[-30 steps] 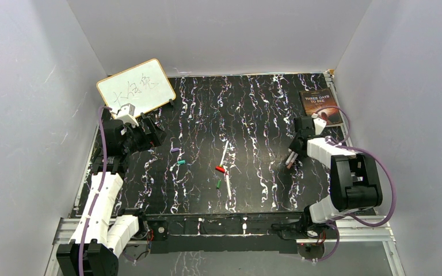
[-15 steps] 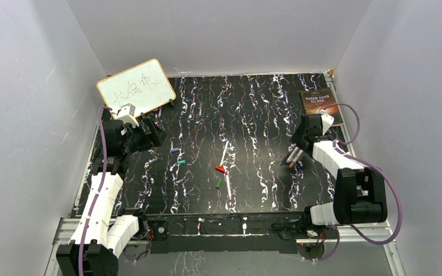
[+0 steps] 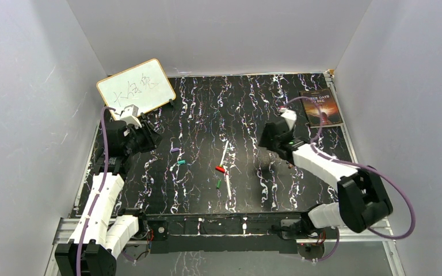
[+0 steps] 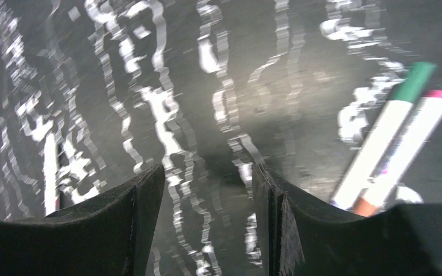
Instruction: Insert the pens into the pen caps
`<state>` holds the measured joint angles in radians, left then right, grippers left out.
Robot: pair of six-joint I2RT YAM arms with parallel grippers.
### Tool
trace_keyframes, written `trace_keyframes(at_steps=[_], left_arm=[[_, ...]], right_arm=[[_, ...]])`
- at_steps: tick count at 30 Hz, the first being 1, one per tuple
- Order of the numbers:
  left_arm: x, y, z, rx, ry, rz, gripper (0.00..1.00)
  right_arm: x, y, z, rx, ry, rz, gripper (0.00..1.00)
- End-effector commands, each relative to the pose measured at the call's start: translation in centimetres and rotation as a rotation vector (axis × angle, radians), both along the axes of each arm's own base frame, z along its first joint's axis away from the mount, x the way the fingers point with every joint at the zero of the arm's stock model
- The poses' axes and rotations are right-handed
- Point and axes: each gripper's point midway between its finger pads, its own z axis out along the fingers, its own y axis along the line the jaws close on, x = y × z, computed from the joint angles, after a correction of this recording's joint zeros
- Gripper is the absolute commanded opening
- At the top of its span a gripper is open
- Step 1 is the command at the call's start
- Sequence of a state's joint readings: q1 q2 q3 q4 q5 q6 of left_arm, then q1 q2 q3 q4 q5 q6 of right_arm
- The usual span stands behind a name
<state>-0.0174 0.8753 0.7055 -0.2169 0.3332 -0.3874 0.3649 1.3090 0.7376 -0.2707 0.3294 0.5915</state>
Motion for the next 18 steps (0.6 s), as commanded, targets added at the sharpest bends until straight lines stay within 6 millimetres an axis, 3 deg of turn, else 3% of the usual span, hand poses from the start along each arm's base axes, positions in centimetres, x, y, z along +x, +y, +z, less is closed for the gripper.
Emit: trace_keyframes(at_steps=[1, 6, 9, 15, 16, 18], left_arm=[[-0.3, -0.1, 0.3, 0.012, -0.004, -0.001, 0.2], [-0.6, 0.1, 0.0, 0.031, 0.01, 0.013, 0.02], [-0.7, -0.1, -0.4, 0.044, 0.033, 0.007, 0.0], [-0.7, -0.2, -0.5, 0.048, 0.035, 0.001, 0.0], [-0.7, -0.2, -0.4, 0.049, 0.03, 0.003, 0.03], [-0.7, -0.2, -0.4, 0.048, 0.024, 0.005, 0.28]], right_arm=[[1.0, 6.2, 1.6, 0.009, -0.067, 0.086, 0.54], [0.5, 10.2, 1.6, 0.034, -0.083, 0.175, 0.47], [-0.3, 12.3, 2.5, 0.016, -0.123, 0.23, 0.43], [-2.4, 13.9, 8.6, -0.074, -0.351, 0.238, 0.36], [-2.6, 13.7, 8.9, -0.055, -0.369, 0.228, 0.36], [-2.6, 13.3, 8.7, -0.038, -0.412, 0.224, 0.31]])
